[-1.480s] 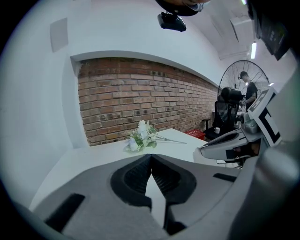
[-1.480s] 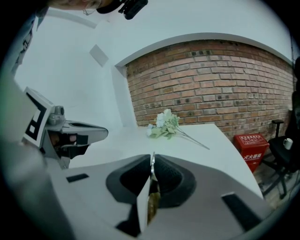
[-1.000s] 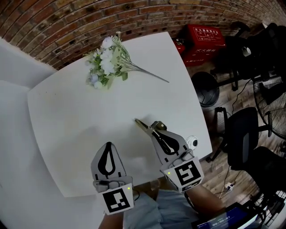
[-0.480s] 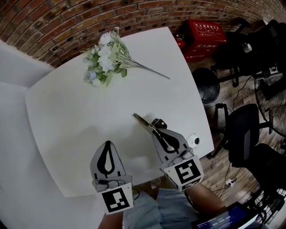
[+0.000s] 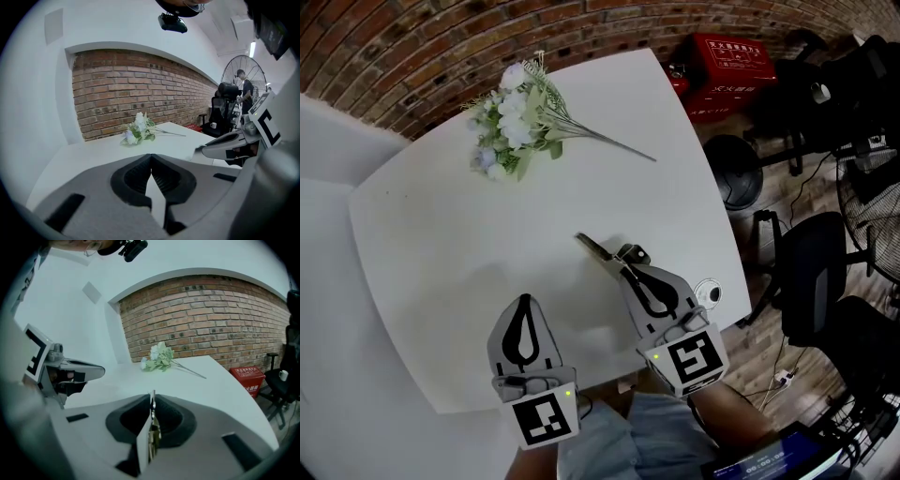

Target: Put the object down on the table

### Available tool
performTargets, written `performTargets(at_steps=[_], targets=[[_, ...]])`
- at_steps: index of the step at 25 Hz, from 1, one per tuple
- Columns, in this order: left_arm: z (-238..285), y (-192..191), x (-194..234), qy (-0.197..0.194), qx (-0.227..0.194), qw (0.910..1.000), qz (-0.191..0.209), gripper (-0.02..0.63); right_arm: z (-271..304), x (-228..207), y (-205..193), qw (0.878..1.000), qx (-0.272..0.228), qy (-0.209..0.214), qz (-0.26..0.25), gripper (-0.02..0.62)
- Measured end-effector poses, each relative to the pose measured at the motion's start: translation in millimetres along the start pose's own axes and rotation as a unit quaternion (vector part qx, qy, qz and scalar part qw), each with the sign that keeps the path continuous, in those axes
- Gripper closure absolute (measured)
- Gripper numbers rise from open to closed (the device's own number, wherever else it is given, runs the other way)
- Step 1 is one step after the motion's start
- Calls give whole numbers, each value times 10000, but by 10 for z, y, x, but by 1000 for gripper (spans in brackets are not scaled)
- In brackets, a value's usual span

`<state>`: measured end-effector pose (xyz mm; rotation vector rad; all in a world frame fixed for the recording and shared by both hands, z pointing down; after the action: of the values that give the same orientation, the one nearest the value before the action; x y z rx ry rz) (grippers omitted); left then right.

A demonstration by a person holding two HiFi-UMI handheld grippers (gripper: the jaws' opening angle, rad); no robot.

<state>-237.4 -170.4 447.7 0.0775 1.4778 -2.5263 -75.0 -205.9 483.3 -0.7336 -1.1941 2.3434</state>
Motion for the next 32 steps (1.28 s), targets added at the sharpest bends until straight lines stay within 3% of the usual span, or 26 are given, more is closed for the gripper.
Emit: performTargets(at_steps=[7, 32], targets=[[29, 3, -6, -14, 6, 10000, 19, 597, 9, -101, -35, 9997, -151, -78, -194, 546], [158, -25, -15, -61, 137, 9999, 73, 597, 112, -329, -90, 9997, -133, -96, 157, 500]])
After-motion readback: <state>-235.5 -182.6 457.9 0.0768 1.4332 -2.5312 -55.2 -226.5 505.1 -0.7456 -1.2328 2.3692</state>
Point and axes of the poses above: the fingertips, and each gripper's own axes: z forward along the fingers, x to its left, y out of its top, the point moved 4 cm from there along -z, backward along the fingers, and after that the axes turned 5 degrees about z, right-handed, at the moved point
